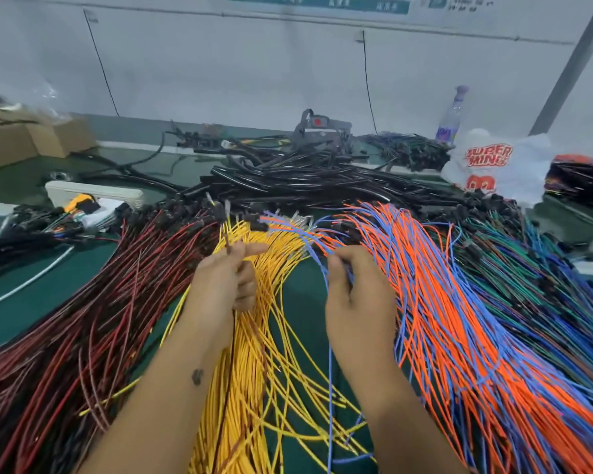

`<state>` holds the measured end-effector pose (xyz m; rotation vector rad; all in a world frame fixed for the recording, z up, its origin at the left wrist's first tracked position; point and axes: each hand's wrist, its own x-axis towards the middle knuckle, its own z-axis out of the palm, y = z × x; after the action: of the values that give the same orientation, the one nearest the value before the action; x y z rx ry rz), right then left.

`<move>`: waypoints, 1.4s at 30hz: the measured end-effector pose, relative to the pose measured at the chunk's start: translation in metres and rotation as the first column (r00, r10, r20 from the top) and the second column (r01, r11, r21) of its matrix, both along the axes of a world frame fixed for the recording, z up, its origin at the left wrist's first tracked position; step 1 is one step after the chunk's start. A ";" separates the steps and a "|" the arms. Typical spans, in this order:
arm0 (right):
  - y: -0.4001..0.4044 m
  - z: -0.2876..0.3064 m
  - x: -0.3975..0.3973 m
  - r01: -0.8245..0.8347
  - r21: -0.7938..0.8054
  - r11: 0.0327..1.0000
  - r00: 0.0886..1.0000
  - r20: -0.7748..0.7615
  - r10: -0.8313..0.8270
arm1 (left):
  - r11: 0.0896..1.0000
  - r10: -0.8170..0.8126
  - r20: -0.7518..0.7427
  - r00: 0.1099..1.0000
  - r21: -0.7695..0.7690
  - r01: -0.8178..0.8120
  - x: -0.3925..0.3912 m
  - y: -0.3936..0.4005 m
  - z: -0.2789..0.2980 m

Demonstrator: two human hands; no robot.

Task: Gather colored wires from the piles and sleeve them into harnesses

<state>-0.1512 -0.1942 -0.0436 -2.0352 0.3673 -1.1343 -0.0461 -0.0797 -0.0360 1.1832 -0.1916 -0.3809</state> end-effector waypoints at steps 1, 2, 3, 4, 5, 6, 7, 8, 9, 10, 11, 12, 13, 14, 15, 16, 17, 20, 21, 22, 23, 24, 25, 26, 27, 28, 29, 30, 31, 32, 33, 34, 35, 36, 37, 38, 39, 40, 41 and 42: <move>0.003 0.000 -0.001 -0.053 0.036 0.998 0.999 0.010 0.052 | 1.000 -0.001 0.010 1.000 0.013 0.001 -0.001 -0.001 -0.002; 0.005 -0.001 -0.001 -0.099 0.040 0.994 0.995 0.006 0.099 | 1.000 0.001 0.019 1.000 0.006 -0.002 -0.003 -0.003 -0.003; 0.006 -0.002 -0.001 -0.148 0.019 0.989 0.989 -0.017 0.148 | 1.000 0.000 0.016 1.000 -0.026 0.000 -0.004 -0.005 -0.003; 0.007 -0.003 0.000 -0.197 -0.019 0.980 0.979 -0.060 0.196 | 0.997 -0.010 0.002 1.000 -0.075 0.010 -0.005 -0.006 -0.002; 0.007 -0.003 0.001 -0.241 -0.073 0.968 0.965 -0.122 0.231 | 0.992 -0.025 -0.013 1.000 -0.125 0.023 -0.006 -0.007 -0.001; 0.008 -0.004 0.002 -0.275 -0.136 0.952 0.949 -0.196 0.246 | 0.986 -0.037 -0.024 0.999 -0.165 0.032 -0.005 -0.007 -0.001; 0.008 -0.004 0.003 -0.300 -0.196 0.934 0.932 -0.269 0.243 | 0.982 -0.039 -0.027 0.999 -0.188 0.033 -0.005 -0.007 0.000; 0.007 -0.006 0.004 -0.320 -0.242 0.916 0.914 -0.332 0.232 | 0.981 -0.030 -0.029 0.999 -0.192 0.024 -0.005 -0.007 0.001; 0.008 -0.006 0.004 -0.341 -0.274 0.899 0.897 -0.381 0.224 | 0.981 -0.013 -0.034 0.999 -0.192 0.006 -0.005 -0.006 0.001; 0.009 -0.007 0.003 -0.364 -0.295 0.883 0.879 -0.421 0.222 | 0.979 0.006 -0.050 0.999 -0.201 -0.016 -0.006 -0.005 0.000; 0.011 -0.008 0.002 -0.391 -0.309 0.867 0.860 -0.459 0.224 | 0.974 0.023 -0.076 0.997 -0.223 -0.040 -0.006 -0.005 0.001; 0.013 -0.007 0.001 -0.410 -0.314 0.856 0.841 -0.493 0.222 | 0.966 0.042 -0.103 0.994 -0.252 -0.067 -0.006 -0.005 0.002; 0.015 -0.007 0.000 -0.414 -0.316 0.854 0.834 -0.508 0.216 | 0.956 0.062 -0.114 0.991 -0.279 -0.092 -0.006 -0.005 0.003; 0.016 -0.005 0.001 -0.397 -0.322 0.859 0.844 -0.497 0.204 | 0.947 0.086 -0.102 0.991 -0.301 -0.113 -0.006 -0.004 0.005; 0.016 -0.004 0.001 -0.357 -0.332 0.873 0.871 -0.455 0.183 | 0.940 0.113 -0.074 0.991 -0.316 -0.131 -0.006 -0.004 0.005; 0.016 -0.002 0.002 -0.293 -0.341 0.893 0.911 -0.383 0.153 | 0.936 0.140 -0.039 0.989 -0.320 -0.145 -0.006 -0.004 0.006; 0.016 0.000 0.002 -0.221 -0.342 0.913 0.948 -0.297 0.118 | 0.941 0.163 0.000 0.987 -0.301 -0.156 -0.007 -0.005 0.006; 0.013 0.002 0.003 -0.101 -0.320 0.942 0.990 -0.125 0.063 | 0.977 0.153 0.138 0.979 -0.172 -0.129 -0.012 -0.006 0.005; 0.013 0.002 0.002 -0.100 -0.311 0.945 0.990 -0.124 0.063 | 0.983 0.107 0.173 0.979 -0.164 -0.079 -0.014 -0.007 0.004; 0.013 0.002 0.002 -0.106 -0.306 0.946 0.988 -0.141 0.065 | 0.986 0.054 0.195 0.979 -0.168 -0.021 -0.016 -0.007 0.004; 0.013 0.002 0.002 -0.110 -0.311 0.944 0.984 -0.167 0.060 | 0.986 0.008 0.204 0.979 -0.166 0.026 -0.018 -0.008 0.004; 0.012 0.002 0.003 -0.110 -0.323 0.940 0.979 -0.201 0.046 | 0.986 -0.024 0.200 0.980 -0.158 0.057 -0.020 -0.009 0.005; 0.011 0.002 0.004 -0.109 -0.337 0.935 0.970 -0.240 0.027 | 0.986 -0.048 0.195 0.980 -0.149 0.078 -0.021 -0.009 0.006; 0.010 0.001 0.004 -0.106 -0.351 0.930 0.961 -0.275 0.005 | 0.986 -0.071 0.213 0.974 -0.131 0.101 -0.021 -0.009 0.007; 0.010 0.002 0.005 -0.096 -0.368 0.925 0.955 -0.296 -0.018 | 0.986 -0.093 0.248 0.964 -0.109 0.124 -0.021 -0.009 0.007; 0.009 0.002 0.005 -0.084 -0.385 0.919 0.954 -0.297 -0.037 | 0.987 -0.104 0.277 0.955 -0.088 0.133 -0.021 -0.009 0.007; 0.009 0.002 0.005 -0.076 -0.395 0.916 0.956 -0.289 -0.045 | 0.991 -0.093 0.279 0.956 -0.067 0.116 -0.022 -0.008 0.007; 0.008 0.002 0.005 -0.072 -0.399 0.914 0.958 -0.283 -0.048 | 0.996 -0.063 0.260 0.964 -0.047 0.078 -0.022 -0.009 0.007; 0.008 0.002 0.005 -0.070 -0.403 0.913 0.957 -0.284 -0.052 | 0.999 -0.025 0.242 0.970 -0.023 0.032 -0.022 -0.010 0.006; 0.008 0.003 0.005 -0.068 -0.407 0.911 0.955 -0.291 -0.058 | 1.000 0.004 0.232 0.973 0.004 -0.005 -0.022 -0.011 0.004; 0.009 0.003 0.006 -0.065 -0.407 0.911 0.953 -0.296 -0.064 | 0.999 0.018 0.226 0.974 0.025 -0.024 -0.022 -0.012 0.003; 0.009 0.002 0.006 -0.058 -0.400 0.915 0.954 -0.293 -0.067 | 0.999 0.022 0.212 0.977 0.028 -0.029 -0.022 -0.012 0.002; 0.009 0.002 0.005 -0.049 -0.385 0.922 0.957 -0.282 -0.067 | 1.000 0.024 0.189 0.982 0.013 -0.027 -0.021 -0.013 0.002; 0.008 0.002 0.005 -0.041 -0.364 0.930 0.961 -0.269 -0.063 | 0.999 0.033 0.159 0.987 -0.015 -0.031 -0.020 -0.012 0.003; 0.008 0.002 0.005 -0.034 -0.339 0.940 0.965 -0.255 -0.057 | 0.998 0.048 0.128 0.991 -0.051 -0.042 -0.017 -0.011 0.004; 0.008 0.002 0.005 -0.032 -0.313 0.949 0.968 -0.244 -0.048 | 0.994 0.063 0.098 0.993 -0.093 -0.054 -0.015 -0.009 0.004; 0.008 0.002 0.005 -0.032 -0.291 0.956 0.969 -0.242 -0.042 | 0.988 0.068 0.071 0.995 -0.142 -0.057 -0.012 -0.008 0.005; 0.009 0.002 0.006 -0.032 -0.274 0.961 0.968 -0.247 -0.038 | 0.980 0.061 0.042 0.997 -0.192 -0.052 -0.010 -0.007 0.006; 0.008 0.001 0.006 -0.029 -0.257 0.966 0.967 -0.252 -0.038 | 0.970 0.050 0.014 0.999 -0.240 -0.046 -0.010 -0.007 0.007; 0.008 0.000 0.006 -0.024 -0.231 0.973 0.967 -0.252 -0.036 | 0.957 0.047 -0.011 0.999 -0.286 -0.048 -0.010 -0.007 0.008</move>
<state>-0.1447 -0.1866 -0.0431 -2.3983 0.3819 -0.9563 -0.0560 -0.0864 -0.0280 0.8997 -0.2065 -0.3021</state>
